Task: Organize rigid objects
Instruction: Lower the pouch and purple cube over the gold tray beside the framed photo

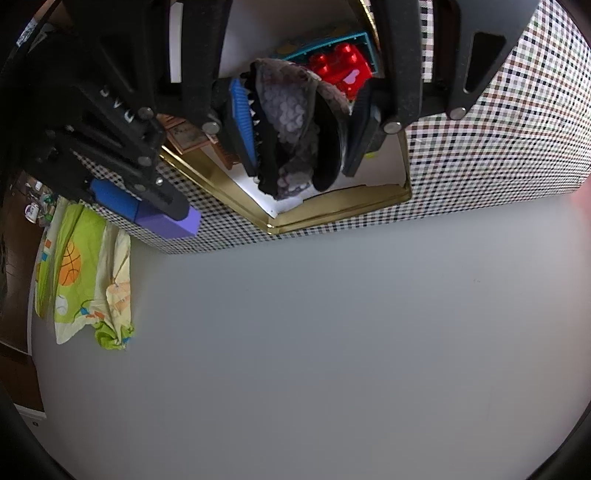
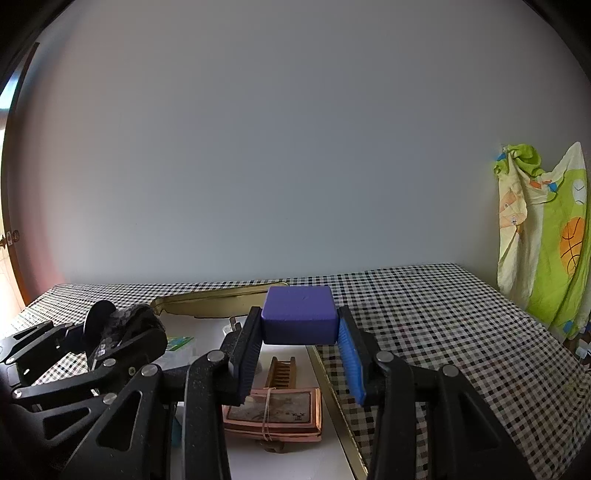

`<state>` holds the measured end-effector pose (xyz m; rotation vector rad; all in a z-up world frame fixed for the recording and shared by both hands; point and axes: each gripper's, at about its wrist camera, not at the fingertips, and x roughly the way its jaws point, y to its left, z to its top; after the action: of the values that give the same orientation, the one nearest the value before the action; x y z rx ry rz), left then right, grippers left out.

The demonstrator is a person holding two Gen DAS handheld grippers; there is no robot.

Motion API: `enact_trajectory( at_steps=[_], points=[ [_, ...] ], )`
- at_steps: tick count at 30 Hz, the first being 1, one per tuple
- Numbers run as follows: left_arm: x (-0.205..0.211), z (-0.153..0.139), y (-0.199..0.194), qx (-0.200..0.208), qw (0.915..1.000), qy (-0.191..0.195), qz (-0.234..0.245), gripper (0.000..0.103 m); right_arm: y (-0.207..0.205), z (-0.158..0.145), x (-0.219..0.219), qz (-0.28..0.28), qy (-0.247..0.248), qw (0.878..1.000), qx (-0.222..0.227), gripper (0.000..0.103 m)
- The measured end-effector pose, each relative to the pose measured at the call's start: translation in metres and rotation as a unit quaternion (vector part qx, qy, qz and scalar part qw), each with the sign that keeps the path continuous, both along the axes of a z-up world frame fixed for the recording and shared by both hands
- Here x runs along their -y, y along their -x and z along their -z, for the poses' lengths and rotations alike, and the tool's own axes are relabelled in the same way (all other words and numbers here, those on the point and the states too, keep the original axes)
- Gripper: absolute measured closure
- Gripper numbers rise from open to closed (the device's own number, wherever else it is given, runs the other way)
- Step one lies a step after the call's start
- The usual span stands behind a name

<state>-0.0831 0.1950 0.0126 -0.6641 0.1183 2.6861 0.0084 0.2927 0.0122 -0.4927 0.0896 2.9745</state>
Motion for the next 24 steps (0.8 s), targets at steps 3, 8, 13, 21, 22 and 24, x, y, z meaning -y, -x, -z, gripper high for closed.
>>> enact_trajectory(
  at_steps=[3, 8, 13, 21, 22, 24],
  points=[
    [-0.003, -0.001, 0.002, 0.004, 0.9999, 0.012, 0.003, 0.059, 0.0, 0.002, 0.003, -0.002, 0.002, 1.0, 0.008, 0.06],
    [-0.003, 0.0, 0.003, 0.0, 0.9997, 0.026, 0.002, 0.059, 0.002, 0.007, 0.004, -0.011, 0.016, 0.999, 0.028, 0.06],
    [0.003, 0.0, 0.006, 0.004, 0.9998, 0.019, 0.01, 0.059, 0.008, 0.011, 0.01, -0.017, 0.012, 0.999, 0.042, 0.06],
    [0.001, 0.001, 0.006, 0.007, 0.9991, 0.03, 0.029, 0.059, 0.018, 0.013, 0.004, -0.034, 0.03, 0.996, 0.072, 0.06],
    [0.001, 0.001, 0.006, 0.007, 0.9991, 0.031, 0.029, 0.059, 0.022, 0.014, 0.001, -0.037, 0.031, 0.996, 0.079, 0.06],
    [0.002, 0.003, 0.009, 0.012, 0.999, 0.035, 0.025, 0.059, 0.023, 0.016, 0.004, -0.042, 0.028, 0.995, 0.087, 0.06]
  ],
)
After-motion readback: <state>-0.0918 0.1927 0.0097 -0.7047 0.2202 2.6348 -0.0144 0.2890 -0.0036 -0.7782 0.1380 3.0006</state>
